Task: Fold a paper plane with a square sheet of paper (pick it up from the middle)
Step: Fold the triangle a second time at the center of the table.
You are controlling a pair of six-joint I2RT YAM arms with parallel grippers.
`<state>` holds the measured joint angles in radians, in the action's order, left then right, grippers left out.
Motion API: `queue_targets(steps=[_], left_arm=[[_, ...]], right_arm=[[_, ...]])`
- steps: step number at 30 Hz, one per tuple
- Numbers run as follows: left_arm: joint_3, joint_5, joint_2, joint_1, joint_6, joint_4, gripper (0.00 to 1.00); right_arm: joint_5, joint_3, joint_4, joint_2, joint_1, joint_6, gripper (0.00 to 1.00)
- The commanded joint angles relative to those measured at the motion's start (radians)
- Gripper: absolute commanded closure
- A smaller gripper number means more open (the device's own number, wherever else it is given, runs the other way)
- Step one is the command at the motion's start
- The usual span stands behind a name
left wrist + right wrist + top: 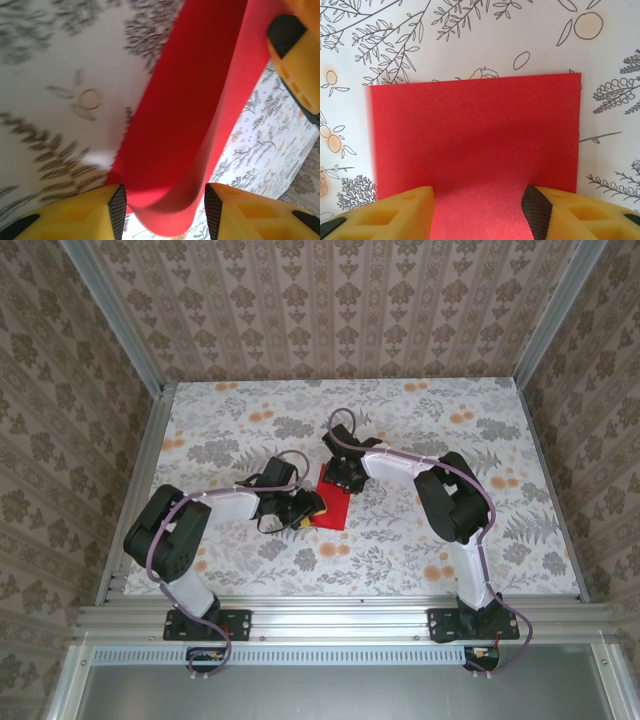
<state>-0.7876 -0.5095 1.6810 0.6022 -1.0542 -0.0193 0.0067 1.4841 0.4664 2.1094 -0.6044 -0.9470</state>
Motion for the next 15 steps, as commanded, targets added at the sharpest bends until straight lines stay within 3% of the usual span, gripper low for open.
queue_targets(steps=[1,7,15], left_arm=[[-0.023,-0.018,0.005,0.004,0.019,0.064,0.53],[-0.015,0.016,-0.023,0.002,0.041,0.041,0.54],[0.021,-0.063,-0.041,-0.005,0.045,0.210,0.50]], right_arm=[[-0.027,-0.070,0.077,0.088,0.005,-0.024,0.44],[-0.028,-0.073,0.076,0.089,0.005,-0.022,0.44],[-0.033,-0.077,0.077,0.088,0.005,-0.021,0.45]])
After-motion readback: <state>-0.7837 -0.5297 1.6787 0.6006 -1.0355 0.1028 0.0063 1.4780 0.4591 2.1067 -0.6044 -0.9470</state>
